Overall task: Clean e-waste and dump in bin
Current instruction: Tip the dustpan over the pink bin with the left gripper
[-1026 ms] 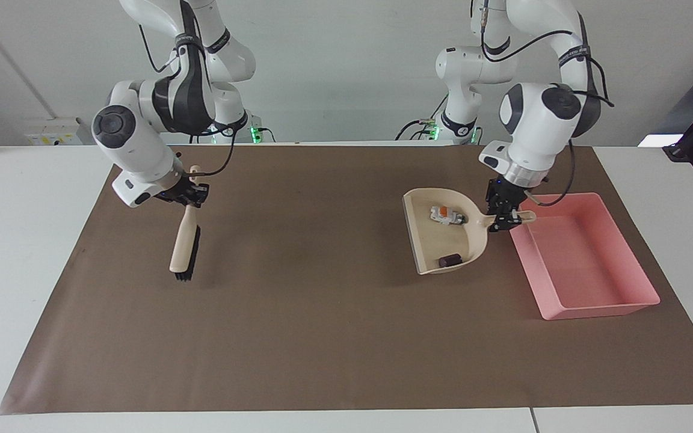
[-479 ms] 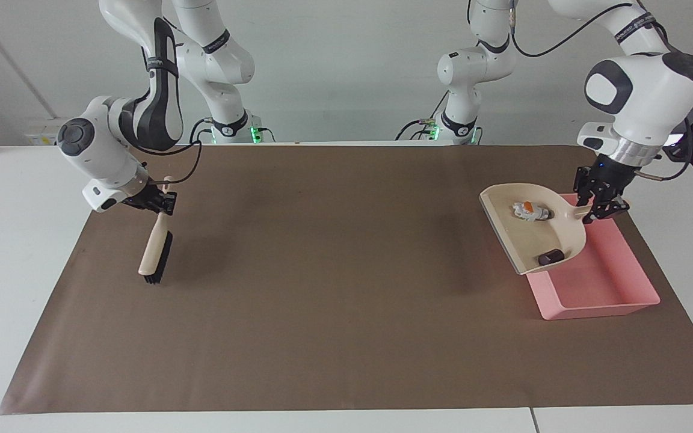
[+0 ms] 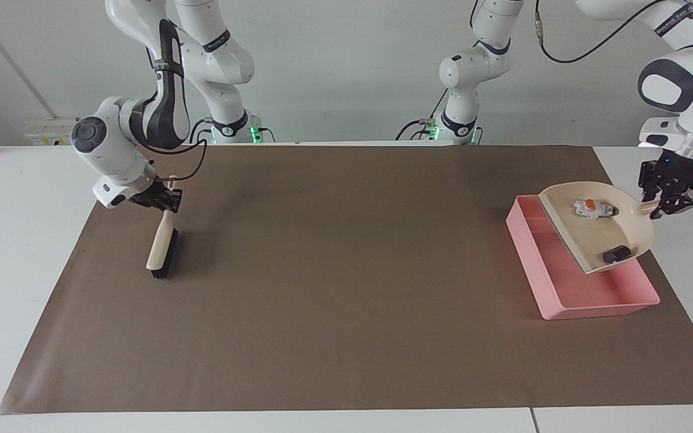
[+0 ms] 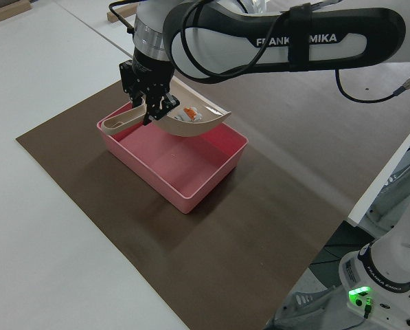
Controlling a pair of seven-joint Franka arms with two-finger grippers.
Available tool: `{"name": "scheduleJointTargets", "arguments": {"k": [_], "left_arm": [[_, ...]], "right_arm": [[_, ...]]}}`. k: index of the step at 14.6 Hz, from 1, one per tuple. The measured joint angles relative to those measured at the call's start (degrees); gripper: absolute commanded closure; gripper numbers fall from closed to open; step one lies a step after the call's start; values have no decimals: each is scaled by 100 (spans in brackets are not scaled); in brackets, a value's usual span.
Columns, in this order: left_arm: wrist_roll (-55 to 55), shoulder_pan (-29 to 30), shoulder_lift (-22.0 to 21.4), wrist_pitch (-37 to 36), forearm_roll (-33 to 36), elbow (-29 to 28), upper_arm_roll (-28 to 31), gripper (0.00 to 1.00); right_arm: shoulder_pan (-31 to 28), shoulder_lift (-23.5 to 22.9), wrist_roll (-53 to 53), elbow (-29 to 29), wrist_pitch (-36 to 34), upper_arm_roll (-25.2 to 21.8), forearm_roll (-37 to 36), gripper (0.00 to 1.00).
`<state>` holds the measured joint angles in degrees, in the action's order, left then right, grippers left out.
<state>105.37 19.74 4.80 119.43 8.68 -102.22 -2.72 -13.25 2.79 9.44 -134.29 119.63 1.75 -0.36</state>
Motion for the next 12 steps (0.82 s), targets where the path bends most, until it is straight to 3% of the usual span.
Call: {"name": "scheduleJointTargets", "arguments": {"k": [2,4,5,9,12], "left_arm": [[4,10,105,100,503,12,-3,100],[6,10,176,189,1095,-46,-14,100],[0,10,191,269,1377,-119,-14,100],[-240,27,194,477,2304,-358,-8,100],[-699,21,194,472,3017,-387,-20,100]], "right_arm": [[0,43,3,-57,12,0,0,50],[0,69,5,-72,12,2,0,8],[0,76,6,-73,12,4,-1,1],[7,94,8,84,92,22,-1,1],[12,87,10,727,140,52,-1,1]]}}
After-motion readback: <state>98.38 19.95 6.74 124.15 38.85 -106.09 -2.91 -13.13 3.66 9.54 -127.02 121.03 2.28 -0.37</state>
